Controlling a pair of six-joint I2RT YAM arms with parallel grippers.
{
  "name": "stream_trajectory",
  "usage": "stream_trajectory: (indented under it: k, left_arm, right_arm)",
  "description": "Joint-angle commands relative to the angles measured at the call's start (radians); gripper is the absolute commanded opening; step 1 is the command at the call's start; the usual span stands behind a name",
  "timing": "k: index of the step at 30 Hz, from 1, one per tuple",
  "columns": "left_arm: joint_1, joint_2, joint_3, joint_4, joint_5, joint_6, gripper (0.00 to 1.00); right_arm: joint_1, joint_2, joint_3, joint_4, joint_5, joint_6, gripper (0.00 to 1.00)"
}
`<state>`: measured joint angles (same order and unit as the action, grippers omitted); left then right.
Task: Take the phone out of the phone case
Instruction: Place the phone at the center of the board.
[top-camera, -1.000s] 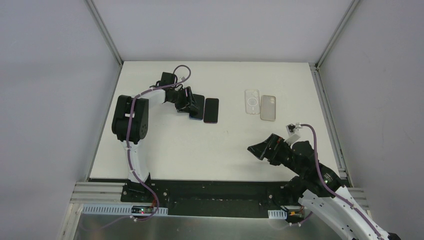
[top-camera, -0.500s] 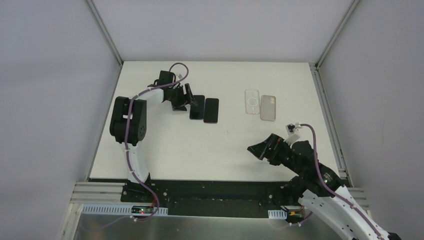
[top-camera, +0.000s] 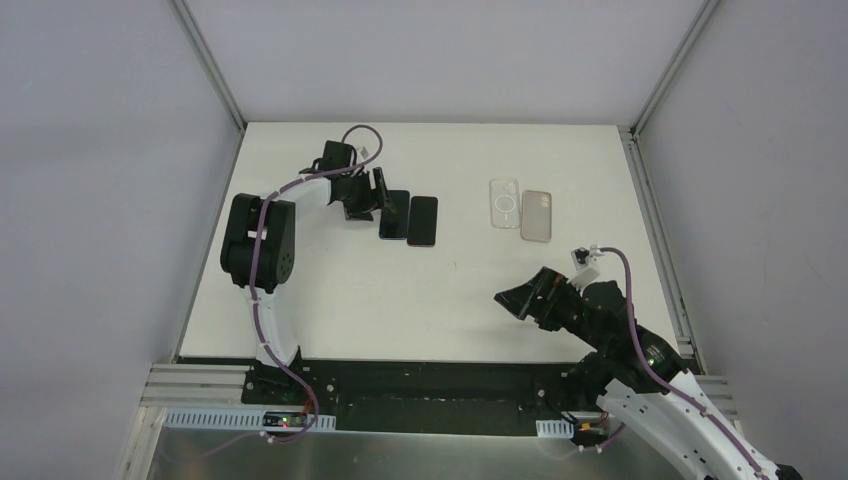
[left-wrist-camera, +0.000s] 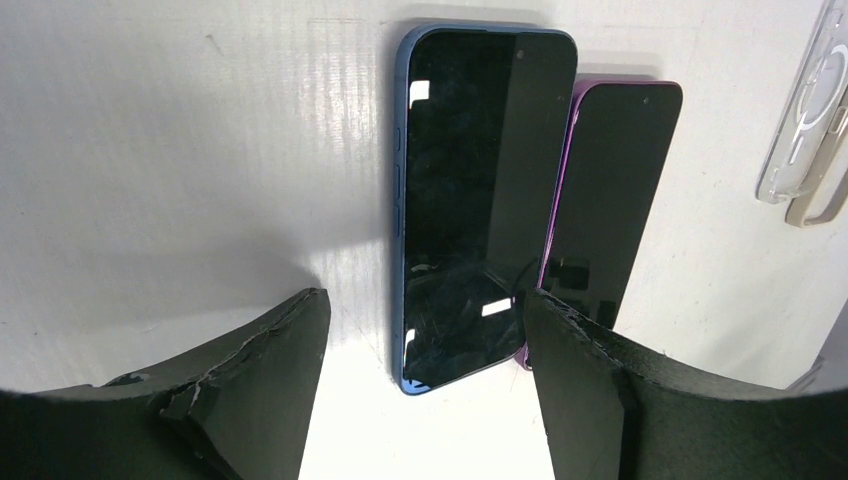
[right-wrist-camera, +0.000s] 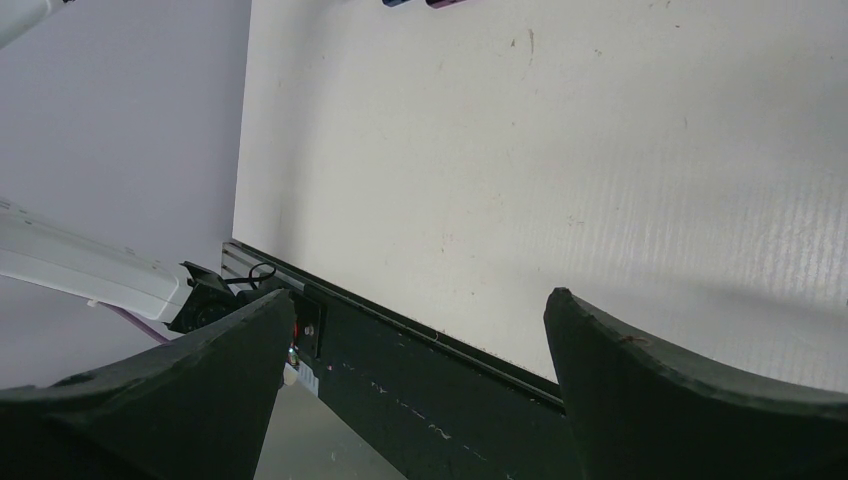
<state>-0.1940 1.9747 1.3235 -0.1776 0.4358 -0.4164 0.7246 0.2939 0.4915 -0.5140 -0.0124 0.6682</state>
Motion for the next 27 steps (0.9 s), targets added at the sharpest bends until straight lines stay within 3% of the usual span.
stream_trajectory:
  k: [1, 21, 27]
  left_arm:
    - [-0.031, 0.009, 0.045, -0.017, -0.005, 0.019, 0.72]
    - [-0.063, -0.013, 0.033, -0.010, 0.016, 0.028, 0.71]
    - [-0.064, -0.082, 0.000, -0.007, -0.054, 0.033, 0.72]
  right_arm:
    - [0.003, 0.011, 0.022, 0.007, 0.006, -0.005, 0.99]
    - [0.003, -0.001, -0.002, 0.010, 0.006, 0.004, 0.99]
    - [0.003, -0.005, 0.000, 0.001, 0.036, -0.003, 0.99]
